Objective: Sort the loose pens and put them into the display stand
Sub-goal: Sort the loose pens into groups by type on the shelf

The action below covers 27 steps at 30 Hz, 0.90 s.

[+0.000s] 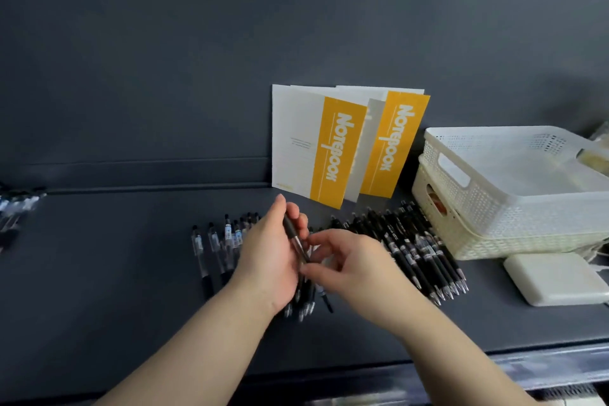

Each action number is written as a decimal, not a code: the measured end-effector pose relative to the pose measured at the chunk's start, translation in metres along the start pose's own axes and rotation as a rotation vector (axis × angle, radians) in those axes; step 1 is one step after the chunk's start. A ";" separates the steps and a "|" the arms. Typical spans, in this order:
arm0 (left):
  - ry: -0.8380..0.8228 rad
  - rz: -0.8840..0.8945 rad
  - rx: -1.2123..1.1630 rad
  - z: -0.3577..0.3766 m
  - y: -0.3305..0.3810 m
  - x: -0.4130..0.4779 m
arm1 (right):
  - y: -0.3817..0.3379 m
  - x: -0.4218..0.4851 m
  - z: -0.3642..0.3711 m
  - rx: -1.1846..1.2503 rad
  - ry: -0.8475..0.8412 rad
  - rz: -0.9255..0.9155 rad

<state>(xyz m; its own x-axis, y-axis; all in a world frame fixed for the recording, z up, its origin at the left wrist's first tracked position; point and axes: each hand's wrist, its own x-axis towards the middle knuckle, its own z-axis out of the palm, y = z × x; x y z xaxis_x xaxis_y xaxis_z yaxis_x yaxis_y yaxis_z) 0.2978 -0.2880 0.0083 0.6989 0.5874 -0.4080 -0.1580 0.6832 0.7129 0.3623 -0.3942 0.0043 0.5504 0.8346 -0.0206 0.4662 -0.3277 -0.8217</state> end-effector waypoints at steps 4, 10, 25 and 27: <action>-0.001 0.172 0.039 -0.009 0.009 -0.014 | -0.010 0.014 0.014 -0.138 0.020 -0.146; 0.327 0.361 0.468 -0.061 0.039 -0.016 | -0.010 0.039 0.033 -0.408 0.154 -0.401; 0.170 0.153 0.907 -0.159 0.079 -0.015 | -0.064 0.063 0.095 -0.454 -0.017 -0.364; 0.266 0.229 1.041 -0.183 0.101 -0.015 | -0.084 0.065 0.121 -0.404 -0.095 -0.447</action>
<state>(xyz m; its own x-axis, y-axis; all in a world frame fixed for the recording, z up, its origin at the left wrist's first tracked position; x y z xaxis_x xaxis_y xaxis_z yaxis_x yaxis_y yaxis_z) 0.1437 -0.1481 -0.0180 0.5360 0.8135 -0.2257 0.4887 -0.0810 0.8687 0.2750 -0.2593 0.0037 0.1856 0.9598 0.2104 0.8741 -0.0634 -0.4816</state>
